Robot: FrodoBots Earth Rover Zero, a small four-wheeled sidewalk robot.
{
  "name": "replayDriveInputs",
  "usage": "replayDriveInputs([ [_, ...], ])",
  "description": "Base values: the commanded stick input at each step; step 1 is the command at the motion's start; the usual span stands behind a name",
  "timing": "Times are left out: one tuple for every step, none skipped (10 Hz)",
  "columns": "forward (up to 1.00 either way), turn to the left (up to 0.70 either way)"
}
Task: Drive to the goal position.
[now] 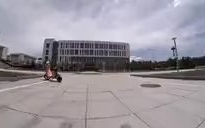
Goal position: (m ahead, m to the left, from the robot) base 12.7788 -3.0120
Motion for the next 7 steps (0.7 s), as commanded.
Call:
replayDriveInputs([
  [0.7,0.0],
  [0.7,0.0],
  [0.7,0.0],
  [0.7,0.0],
  [0.7,0.0],
  [0.7,0.0],
  [0.7,0.0],
])
